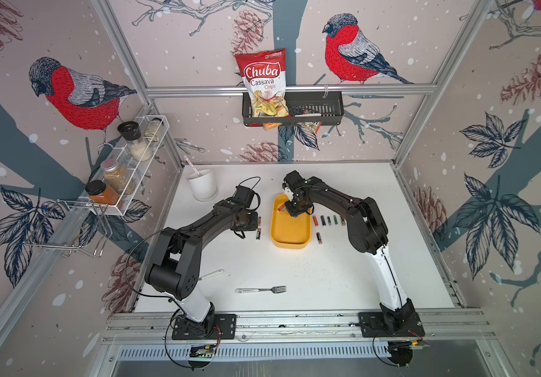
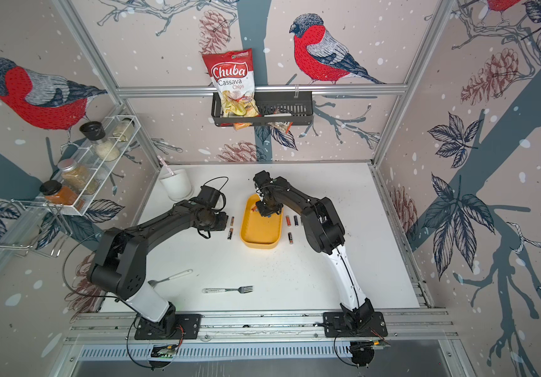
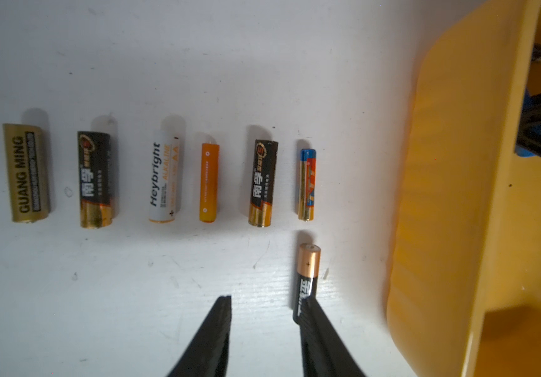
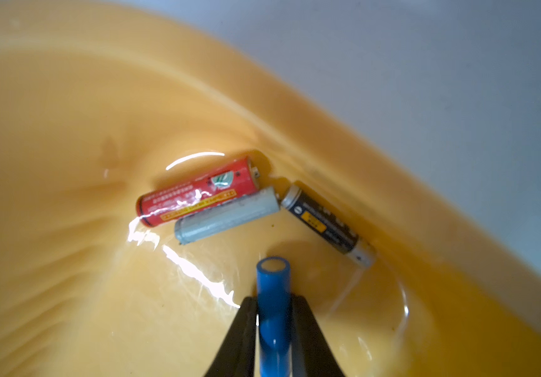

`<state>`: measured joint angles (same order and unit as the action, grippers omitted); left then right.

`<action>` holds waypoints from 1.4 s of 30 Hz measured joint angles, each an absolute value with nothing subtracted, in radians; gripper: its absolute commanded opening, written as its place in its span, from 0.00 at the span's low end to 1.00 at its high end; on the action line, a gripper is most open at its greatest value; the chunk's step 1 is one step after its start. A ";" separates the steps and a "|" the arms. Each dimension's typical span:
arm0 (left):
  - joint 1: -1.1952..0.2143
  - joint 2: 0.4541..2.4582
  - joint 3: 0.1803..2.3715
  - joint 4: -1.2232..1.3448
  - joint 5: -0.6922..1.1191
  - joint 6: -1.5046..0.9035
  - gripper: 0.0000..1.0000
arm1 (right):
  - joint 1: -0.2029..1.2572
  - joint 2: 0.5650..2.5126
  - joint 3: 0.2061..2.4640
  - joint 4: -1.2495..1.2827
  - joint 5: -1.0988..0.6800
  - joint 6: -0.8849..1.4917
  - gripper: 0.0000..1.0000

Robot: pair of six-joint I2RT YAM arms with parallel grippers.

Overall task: Take the batteries out of the storage box
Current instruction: Pick up the battery from the storage box, then place the battery at the center of the board.

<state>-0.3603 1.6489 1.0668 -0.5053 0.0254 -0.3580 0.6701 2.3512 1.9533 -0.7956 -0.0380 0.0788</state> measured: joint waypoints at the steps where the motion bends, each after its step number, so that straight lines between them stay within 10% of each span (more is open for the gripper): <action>1: -0.360 1.649 1.067 -0.505 0.025 -0.358 0.40 | 0.671 2.351 1.953 -0.796 -0.038 0.079 0.22; 42: -0.349 1.705 1.178 -0.517 0.031 -0.314 0.40 | 0.557 1.856 1.552 -0.845 -0.002 0.262 0.22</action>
<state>-0.3492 1.7054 1.1782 -0.5167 0.0307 -0.3138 0.5568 1.8557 1.5517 -0.8448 -0.0017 0.2619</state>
